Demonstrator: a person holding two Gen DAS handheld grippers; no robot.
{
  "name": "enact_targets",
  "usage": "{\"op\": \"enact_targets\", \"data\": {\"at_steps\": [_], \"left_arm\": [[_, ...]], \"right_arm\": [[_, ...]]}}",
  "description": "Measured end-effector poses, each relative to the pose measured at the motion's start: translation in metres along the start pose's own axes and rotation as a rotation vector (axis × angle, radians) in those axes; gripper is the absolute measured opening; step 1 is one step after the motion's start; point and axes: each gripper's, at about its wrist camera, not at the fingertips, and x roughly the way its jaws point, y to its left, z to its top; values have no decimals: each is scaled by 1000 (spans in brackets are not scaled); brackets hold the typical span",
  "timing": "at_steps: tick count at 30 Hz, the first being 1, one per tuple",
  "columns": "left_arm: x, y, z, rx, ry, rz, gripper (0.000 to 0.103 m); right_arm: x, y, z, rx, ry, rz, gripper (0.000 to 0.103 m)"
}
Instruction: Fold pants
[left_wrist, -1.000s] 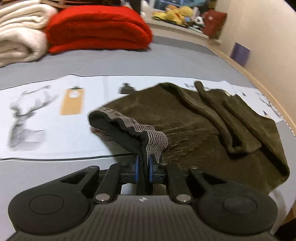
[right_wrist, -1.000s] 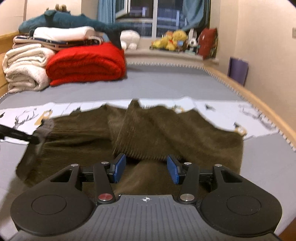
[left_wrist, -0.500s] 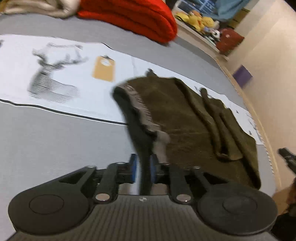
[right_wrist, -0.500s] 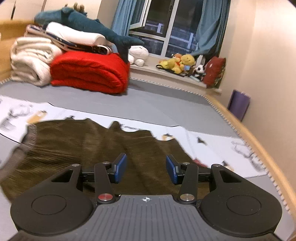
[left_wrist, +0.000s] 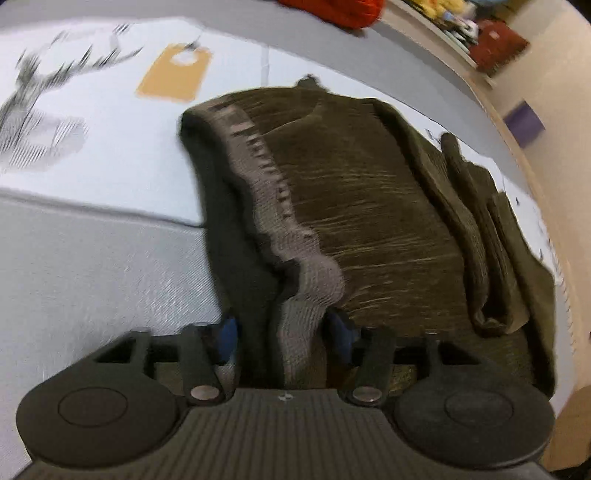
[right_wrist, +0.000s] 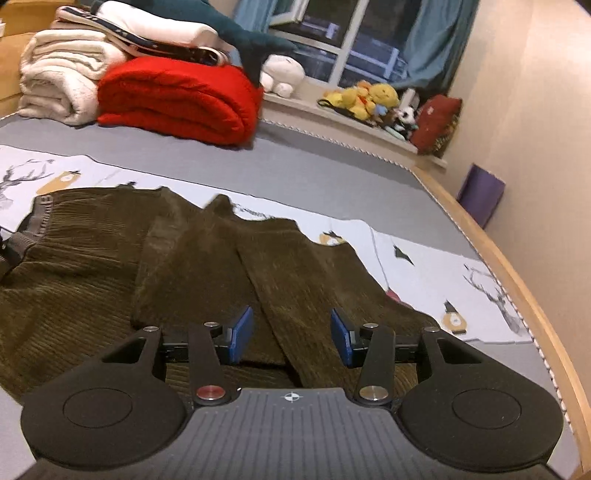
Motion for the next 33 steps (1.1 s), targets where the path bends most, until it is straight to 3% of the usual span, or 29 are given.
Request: {"op": "enact_targets", "data": {"at_steps": [3,6,8,10,14,17,20,21,22,23,24,27,30,31,32,33], "left_arm": [[-7,-5,-1,51,-24,19,19],[-30,-5,0,101,-92,15,16],[-49,2,-3,113,-144,54,16],[-67,15,-8,86,-170,125,15],[-103,59,-20,29,-200,337,13],[-120,92,-33,-4,-163,398,16],[-144,99,-43,-4,-196,522,17],[-158,93,-45,8,-231,552,23],[-172,82,-46,16,-274,559,28],[-185,74,-50,21,-310,545,40],[-196,63,-54,33,-344,514,53],[-212,21,-72,103,-407,397,73],[-196,-6,-101,173,-458,269,77],[-179,-14,-110,202,-424,267,78],[-163,-22,-109,243,-336,308,79],[-153,-31,-111,290,-322,339,79]], "right_arm": [[5,-15,-2,73,24,-30,49],[11,-24,-5,132,55,-46,49],[15,-26,-6,150,72,-58,49],[16,-24,-7,161,81,-58,49],[16,-10,-6,138,88,-38,49],[18,10,-1,94,91,-3,49],[19,37,6,31,87,53,50],[19,48,8,8,84,80,50],[18,59,10,-12,82,109,50],[19,73,13,-38,82,145,51],[19,84,14,-64,82,173,51],[23,120,15,-184,100,235,54],[33,146,13,-272,149,252,54],[36,151,11,-289,167,250,54],[39,156,9,-307,187,240,54],[44,161,6,-333,212,219,54]]}}
